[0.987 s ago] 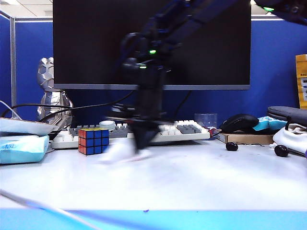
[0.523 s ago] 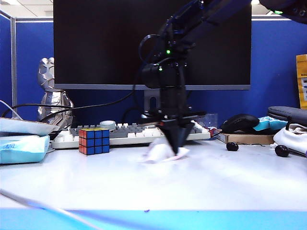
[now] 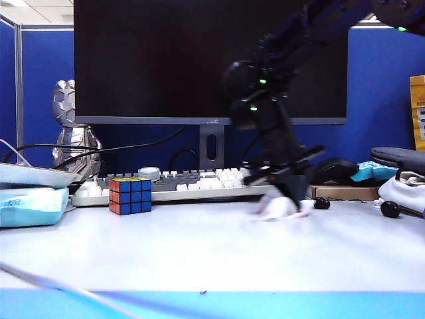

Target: Use the wet wipes on the table to wipe the cherry juice off the table, then put the wipes back on the table.

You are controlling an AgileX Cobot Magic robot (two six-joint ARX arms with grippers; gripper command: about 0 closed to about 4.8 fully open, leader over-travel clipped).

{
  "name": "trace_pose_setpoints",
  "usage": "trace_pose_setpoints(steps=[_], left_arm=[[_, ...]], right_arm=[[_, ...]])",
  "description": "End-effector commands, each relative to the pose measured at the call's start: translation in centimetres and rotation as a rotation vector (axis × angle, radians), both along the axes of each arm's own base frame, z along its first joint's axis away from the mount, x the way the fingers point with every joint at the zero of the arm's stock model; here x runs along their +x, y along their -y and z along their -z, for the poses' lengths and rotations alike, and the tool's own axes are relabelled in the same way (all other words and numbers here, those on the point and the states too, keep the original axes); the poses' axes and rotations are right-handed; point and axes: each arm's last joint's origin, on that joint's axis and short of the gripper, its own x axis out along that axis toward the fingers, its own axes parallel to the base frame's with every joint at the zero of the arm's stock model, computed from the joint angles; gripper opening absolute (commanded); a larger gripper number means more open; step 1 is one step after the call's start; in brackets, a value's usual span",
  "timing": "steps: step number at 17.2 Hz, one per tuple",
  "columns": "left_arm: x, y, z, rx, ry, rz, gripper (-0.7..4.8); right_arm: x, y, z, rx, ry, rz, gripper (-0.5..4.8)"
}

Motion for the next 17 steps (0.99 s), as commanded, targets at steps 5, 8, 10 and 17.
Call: trace_pose_setpoints(steps=[5, 8, 10, 17], left_arm=[[0.0, 0.0, 0.1, -0.003, -0.008, 0.002, -0.02], [0.0, 0.0, 0.1, -0.004, -0.009, 0.002, -0.02], [0.0, 0.0, 0.1, -0.004, -0.009, 0.002, -0.02], [0.0, 0.0, 0.1, -0.003, -0.008, 0.002, -0.02]], right_arm=[[0.5, 1.5, 1.6, 0.255, -0.152, 0.018, -0.06], [-0.3, -0.5, 1.6, 0.489, -0.246, -0.017, -0.06], [-0.6, -1.2, 1.5, 0.527, -0.265, -0.030, -0.06], [0.4, 1.3, 1.5, 0.079, -0.088, 0.007, -0.06]])
